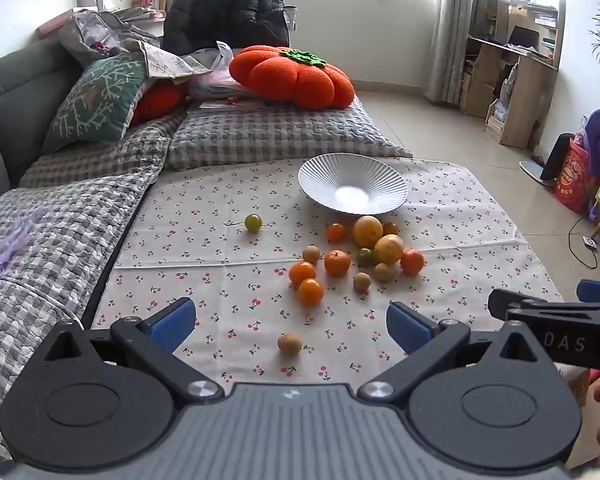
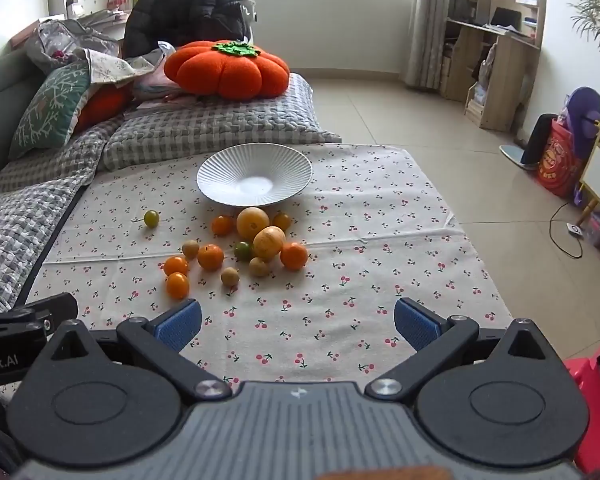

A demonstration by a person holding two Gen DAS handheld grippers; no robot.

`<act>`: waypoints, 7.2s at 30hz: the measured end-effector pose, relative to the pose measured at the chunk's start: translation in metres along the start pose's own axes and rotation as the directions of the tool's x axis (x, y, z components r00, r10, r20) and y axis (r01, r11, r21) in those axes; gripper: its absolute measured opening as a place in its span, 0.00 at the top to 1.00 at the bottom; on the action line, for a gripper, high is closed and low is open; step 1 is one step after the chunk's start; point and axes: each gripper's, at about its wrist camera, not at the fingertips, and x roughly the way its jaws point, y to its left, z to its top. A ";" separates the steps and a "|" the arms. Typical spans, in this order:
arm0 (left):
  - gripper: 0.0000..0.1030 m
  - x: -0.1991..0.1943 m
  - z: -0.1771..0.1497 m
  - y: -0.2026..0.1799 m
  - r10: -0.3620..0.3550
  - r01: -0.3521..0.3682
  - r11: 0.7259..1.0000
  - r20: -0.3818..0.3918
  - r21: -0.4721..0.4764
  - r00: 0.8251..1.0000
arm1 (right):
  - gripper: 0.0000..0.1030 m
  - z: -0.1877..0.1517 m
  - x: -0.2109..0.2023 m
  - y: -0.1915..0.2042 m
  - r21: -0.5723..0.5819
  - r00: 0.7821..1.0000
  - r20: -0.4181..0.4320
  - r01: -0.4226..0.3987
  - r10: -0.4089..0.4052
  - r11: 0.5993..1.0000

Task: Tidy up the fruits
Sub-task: 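Move both tools toward the scattered fruits on the cloth, then grasp the brown round fruit with the left tool while the right tool grasps a tangerine, then carry both fruits to the white bowl and open both tools inside it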

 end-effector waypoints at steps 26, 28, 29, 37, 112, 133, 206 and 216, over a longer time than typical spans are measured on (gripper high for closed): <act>0.08 0.005 -0.014 -0.005 -0.004 0.004 1.000 -0.038 -0.001 0.999 | 0.00 -0.008 -0.001 -0.001 -0.004 0.998 0.029 0.054 -0.054 0.999; 0.08 0.006 -0.015 -0.006 -0.004 0.004 1.000 -0.040 -0.001 0.999 | 0.00 -0.009 0.000 -0.001 -0.003 0.998 0.027 0.055 -0.055 0.998; 0.08 0.006 -0.016 -0.006 -0.005 0.005 1.000 -0.041 -0.001 0.999 | 0.00 -0.009 0.000 -0.001 -0.004 0.998 0.026 0.055 -0.055 0.998; 0.08 0.009 -0.019 -0.005 -0.008 0.008 1.000 -0.050 -0.002 0.999 | 0.00 -0.009 0.002 0.000 -0.009 0.998 0.021 0.058 -0.058 0.998; 0.56 0.204 -0.029 0.023 -0.140 0.164 0.986 -0.406 0.024 0.903 | 0.52 0.045 0.231 0.003 -0.243 0.948 -0.278 -0.228 0.158 0.943; 0.83 0.196 -0.022 0.018 -0.202 0.215 0.977 -0.313 0.009 0.928 | 0.68 0.059 0.222 -0.002 -0.174 0.949 -0.290 -0.179 0.123 0.968; 0.65 0.361 0.144 -0.026 -0.276 0.280 0.958 -0.068 0.062 0.959 | 0.57 0.140 0.345 -0.019 0.170 0.920 -0.090 -0.364 0.382 0.916; 0.40 0.296 0.146 0.009 -0.174 0.173 0.985 -0.042 -0.019 0.984 | 0.55 0.144 0.306 -0.011 0.055 0.937 -0.091 -0.334 0.338 0.941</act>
